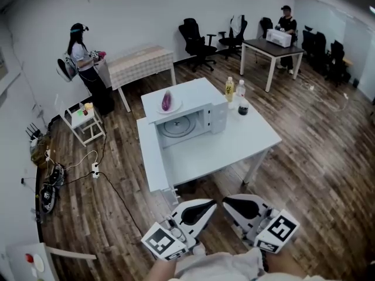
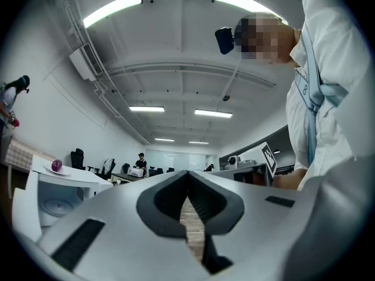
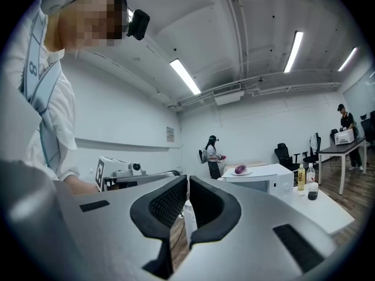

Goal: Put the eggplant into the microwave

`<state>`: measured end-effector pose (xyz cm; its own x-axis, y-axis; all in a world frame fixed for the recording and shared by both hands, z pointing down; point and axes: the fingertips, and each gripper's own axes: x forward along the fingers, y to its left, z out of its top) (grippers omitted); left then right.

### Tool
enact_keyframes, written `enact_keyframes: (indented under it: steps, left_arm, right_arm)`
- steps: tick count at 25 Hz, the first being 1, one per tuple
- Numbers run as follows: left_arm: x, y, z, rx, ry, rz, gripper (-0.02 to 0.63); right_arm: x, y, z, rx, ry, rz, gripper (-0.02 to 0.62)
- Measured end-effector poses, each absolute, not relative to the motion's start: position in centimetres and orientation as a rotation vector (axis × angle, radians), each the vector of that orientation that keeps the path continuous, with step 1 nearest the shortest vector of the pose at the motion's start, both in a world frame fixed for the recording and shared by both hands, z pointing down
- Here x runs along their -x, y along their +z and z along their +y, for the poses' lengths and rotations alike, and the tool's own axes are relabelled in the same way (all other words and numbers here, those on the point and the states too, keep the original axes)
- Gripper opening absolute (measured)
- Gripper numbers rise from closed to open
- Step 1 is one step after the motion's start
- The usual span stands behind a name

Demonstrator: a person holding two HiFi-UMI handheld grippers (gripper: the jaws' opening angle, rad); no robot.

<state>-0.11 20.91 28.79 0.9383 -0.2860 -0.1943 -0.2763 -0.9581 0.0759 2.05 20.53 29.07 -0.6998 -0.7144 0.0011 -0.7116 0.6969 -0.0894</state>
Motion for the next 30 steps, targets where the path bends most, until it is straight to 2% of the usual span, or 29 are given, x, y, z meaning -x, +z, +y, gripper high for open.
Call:
enact_keyframes:
  steps: [25, 30]
  left_arm:
    - [7.0, 27.6, 8.3, -3.041, -0.385, -0.665, 0.002]
    - [7.2, 27.9, 6.0, -3.026, -0.391, -0.721, 0.002]
  right_arm:
    - [1.8, 29.3, 7.7, 1.195, -0.182, 2.859, 0.038]
    - [2.3, 29.5, 4.1, 1.180, -0.198, 2.880, 0.063]
